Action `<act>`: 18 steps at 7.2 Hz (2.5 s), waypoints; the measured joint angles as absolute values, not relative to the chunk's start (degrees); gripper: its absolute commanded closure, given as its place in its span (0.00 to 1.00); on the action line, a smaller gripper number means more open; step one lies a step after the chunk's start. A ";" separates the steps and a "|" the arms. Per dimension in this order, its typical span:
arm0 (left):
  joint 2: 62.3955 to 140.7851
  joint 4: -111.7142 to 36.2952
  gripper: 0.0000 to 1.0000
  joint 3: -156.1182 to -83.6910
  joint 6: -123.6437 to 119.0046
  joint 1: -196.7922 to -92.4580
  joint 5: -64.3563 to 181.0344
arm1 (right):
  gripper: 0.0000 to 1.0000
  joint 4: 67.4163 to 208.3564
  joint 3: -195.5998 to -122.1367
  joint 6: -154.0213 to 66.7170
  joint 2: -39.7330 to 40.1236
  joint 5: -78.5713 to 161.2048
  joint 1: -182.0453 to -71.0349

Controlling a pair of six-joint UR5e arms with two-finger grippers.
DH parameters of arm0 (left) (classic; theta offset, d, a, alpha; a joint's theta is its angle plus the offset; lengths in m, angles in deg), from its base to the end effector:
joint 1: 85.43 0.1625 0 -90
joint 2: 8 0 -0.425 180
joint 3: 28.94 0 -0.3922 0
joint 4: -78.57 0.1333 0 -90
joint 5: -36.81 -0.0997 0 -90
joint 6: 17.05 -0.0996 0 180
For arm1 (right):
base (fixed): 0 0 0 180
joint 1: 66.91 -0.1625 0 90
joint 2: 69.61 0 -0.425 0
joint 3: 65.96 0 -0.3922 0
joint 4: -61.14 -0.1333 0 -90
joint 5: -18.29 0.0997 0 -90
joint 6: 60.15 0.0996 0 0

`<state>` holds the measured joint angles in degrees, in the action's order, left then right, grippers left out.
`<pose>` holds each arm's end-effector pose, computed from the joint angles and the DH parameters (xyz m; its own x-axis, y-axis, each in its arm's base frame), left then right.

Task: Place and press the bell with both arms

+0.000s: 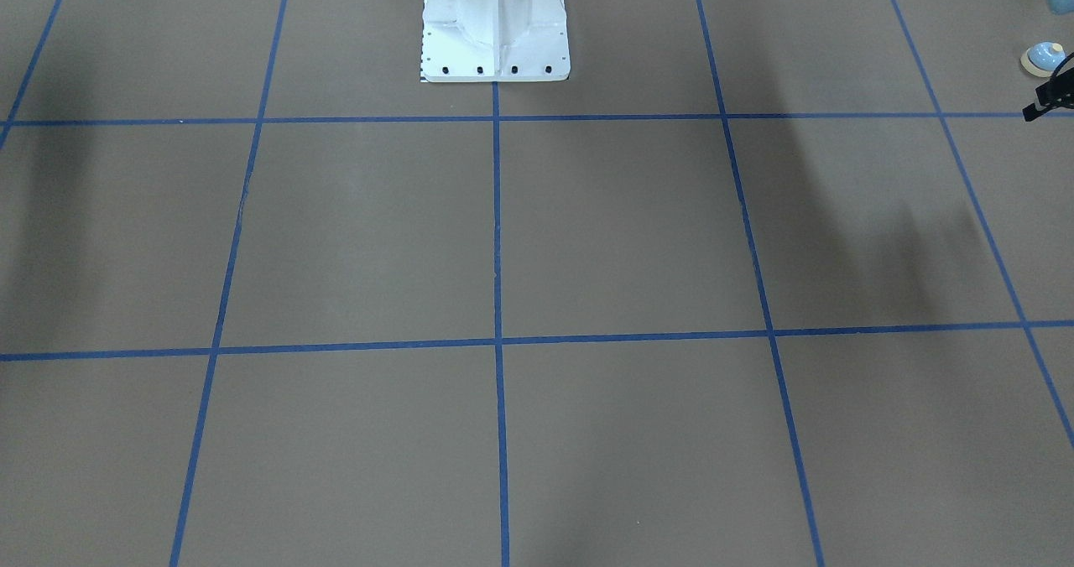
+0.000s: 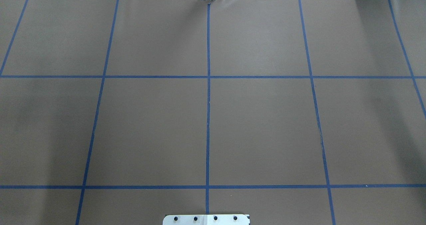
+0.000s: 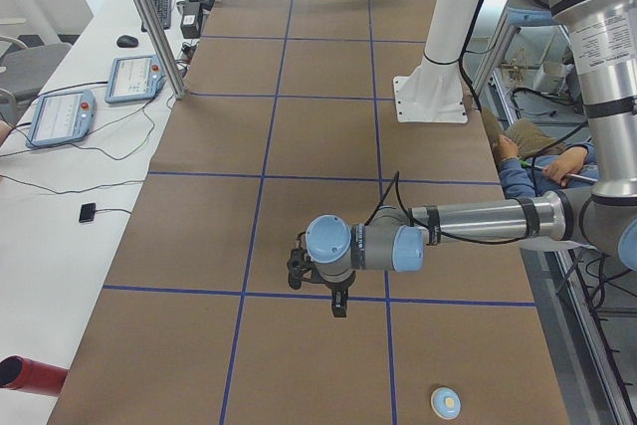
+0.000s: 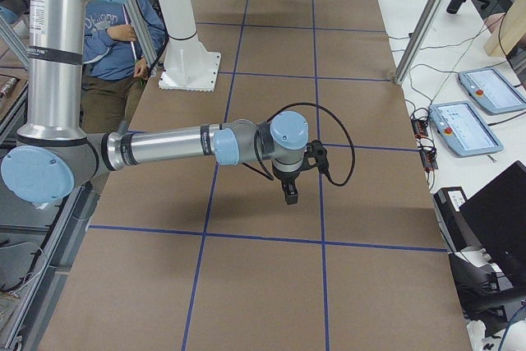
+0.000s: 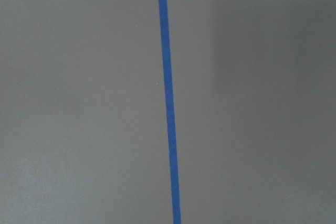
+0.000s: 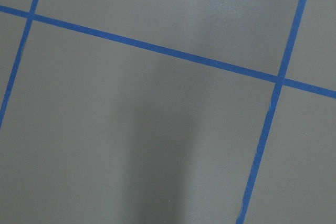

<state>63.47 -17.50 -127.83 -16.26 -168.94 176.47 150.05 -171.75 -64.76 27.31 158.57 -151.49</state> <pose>-0.0178 -0.3514 0.7017 0.6500 0.0123 -0.7598 -0.1039 0.9919 -0.0728 0.0144 -0.4489 0.5694 0.6141 -0.2710 0.7412 0.1429 0.9619 0.2333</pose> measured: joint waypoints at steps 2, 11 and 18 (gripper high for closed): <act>60.41 -17.55 0.01 -127.44 -19.18 -169.78 176.23 | 0.00 149.93 -171.74 -64.79 27.20 158.66 -151.44; 49.75 -19.26 0.01 -114.41 -24.78 -171.98 176.18 | 0.00 149.09 -175.26 -64.90 30.22 162.81 -150.65; 55.84 -19.05 0.01 -104.91 -36.21 -174.87 173.54 | 0.00 148.43 -176.35 -64.90 30.81 162.87 -149.95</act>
